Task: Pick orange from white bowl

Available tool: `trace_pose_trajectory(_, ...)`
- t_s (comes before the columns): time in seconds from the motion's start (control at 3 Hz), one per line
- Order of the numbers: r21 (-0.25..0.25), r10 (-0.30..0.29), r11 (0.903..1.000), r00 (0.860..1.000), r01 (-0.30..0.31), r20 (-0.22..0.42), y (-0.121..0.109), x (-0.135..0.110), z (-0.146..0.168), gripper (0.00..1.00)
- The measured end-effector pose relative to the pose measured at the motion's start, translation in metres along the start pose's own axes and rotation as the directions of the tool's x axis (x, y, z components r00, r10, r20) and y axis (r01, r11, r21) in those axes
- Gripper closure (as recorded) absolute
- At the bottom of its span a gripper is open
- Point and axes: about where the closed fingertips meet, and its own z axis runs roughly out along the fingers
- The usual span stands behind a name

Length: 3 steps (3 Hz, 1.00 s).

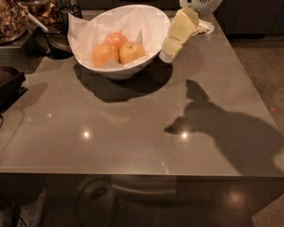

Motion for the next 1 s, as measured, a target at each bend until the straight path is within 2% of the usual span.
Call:
trace_pose_trajectory(0.33, -0.02, -0.044, 0.9988, 0.997, 0.045, 0.059, -0.004, -0.033, 0.01, 0.0)
trace_pose_trajectory(0.67, -0.055, -0.084, 0.9946, 0.993, 0.088, 0.085, -0.009, -0.063, 0.023, 0.0)
trace_pose_trajectory(1.0, -0.091, -0.079, 0.9919, 0.992, 0.088, 0.098, -0.017, -0.077, 0.035, 0.0)
